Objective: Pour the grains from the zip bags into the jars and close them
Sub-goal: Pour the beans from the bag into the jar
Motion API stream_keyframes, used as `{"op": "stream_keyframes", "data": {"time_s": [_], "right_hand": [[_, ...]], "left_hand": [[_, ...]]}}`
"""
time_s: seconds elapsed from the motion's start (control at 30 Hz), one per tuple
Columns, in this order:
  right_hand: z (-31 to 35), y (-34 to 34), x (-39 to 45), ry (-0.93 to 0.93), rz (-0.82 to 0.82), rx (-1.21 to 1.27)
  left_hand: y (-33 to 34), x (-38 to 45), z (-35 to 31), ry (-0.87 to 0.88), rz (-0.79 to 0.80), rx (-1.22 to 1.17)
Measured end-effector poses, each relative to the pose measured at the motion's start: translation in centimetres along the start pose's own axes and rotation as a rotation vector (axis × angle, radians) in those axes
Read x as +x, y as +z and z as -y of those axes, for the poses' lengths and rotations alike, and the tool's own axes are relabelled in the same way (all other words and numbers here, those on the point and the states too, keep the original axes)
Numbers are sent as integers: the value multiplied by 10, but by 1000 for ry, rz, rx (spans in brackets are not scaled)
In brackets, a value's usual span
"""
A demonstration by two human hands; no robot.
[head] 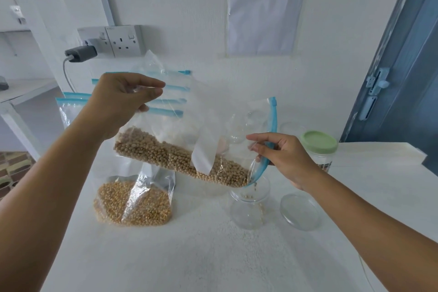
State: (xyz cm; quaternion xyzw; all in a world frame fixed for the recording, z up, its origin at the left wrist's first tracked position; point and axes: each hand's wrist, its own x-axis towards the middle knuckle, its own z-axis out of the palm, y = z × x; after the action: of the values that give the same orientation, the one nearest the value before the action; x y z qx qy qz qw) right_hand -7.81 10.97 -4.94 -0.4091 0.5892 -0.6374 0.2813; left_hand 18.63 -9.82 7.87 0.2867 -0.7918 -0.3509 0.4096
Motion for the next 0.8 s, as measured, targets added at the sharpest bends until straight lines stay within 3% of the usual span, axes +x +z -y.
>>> {"op": "stream_keyframes", "data": {"time_s": [0.8], "right_hand": [[-7,3,3,16,-30,-56]], "left_hand": [[7,5,0,55,-38,17]]}}
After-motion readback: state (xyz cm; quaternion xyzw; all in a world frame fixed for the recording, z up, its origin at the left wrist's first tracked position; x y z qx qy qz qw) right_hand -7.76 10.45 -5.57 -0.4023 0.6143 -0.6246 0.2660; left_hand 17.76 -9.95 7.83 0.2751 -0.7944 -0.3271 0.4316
